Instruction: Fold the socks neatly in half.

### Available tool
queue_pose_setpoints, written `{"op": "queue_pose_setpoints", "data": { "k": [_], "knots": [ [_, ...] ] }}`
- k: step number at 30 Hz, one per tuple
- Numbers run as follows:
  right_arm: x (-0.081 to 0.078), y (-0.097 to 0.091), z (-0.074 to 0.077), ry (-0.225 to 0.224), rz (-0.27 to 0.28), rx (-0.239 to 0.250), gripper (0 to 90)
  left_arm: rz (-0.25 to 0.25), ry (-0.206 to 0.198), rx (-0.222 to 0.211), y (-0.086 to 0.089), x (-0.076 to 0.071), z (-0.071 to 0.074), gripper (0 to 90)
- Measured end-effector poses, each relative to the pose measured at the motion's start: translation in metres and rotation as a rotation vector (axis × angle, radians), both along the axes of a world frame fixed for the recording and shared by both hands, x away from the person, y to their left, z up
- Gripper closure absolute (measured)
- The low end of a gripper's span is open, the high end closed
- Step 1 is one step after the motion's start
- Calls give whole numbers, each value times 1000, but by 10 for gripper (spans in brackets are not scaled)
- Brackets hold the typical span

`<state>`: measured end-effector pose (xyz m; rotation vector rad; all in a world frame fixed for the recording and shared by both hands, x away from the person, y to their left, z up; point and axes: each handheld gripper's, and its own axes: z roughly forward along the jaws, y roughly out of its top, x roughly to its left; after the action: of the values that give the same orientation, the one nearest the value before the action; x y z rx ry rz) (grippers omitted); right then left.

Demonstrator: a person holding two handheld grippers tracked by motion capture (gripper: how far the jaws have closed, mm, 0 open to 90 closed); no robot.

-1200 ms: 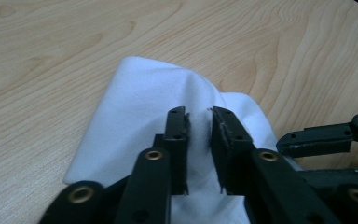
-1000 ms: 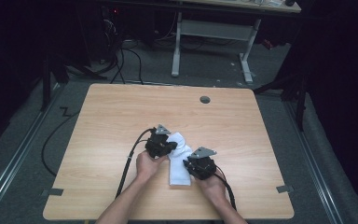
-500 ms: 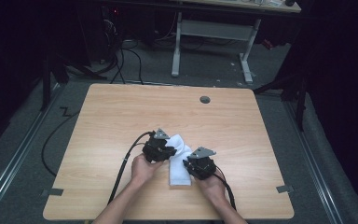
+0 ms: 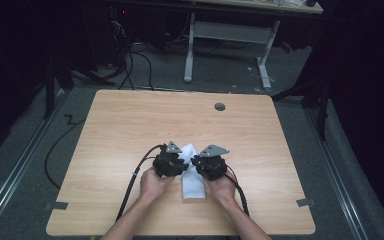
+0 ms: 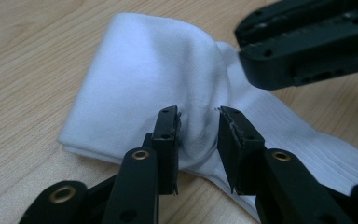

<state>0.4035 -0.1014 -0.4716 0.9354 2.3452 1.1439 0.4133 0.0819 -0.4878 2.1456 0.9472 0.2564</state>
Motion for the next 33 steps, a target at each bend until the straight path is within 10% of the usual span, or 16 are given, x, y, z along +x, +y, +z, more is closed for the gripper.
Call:
{"op": "queue_pose_setpoints", "data": {
  "k": [10,22,33],
  "knots": [
    [20,-1,-23,90,-42,-55,793,10,-2,23,-1,1,-3,644],
    [12,-19,-20,63,-70,-51,768,72,-30,-49,8,5,5,484],
    [-1,-22,-23,54,-45,-56,757,260,-39,-54,29,20,13,437]
  ]
}}
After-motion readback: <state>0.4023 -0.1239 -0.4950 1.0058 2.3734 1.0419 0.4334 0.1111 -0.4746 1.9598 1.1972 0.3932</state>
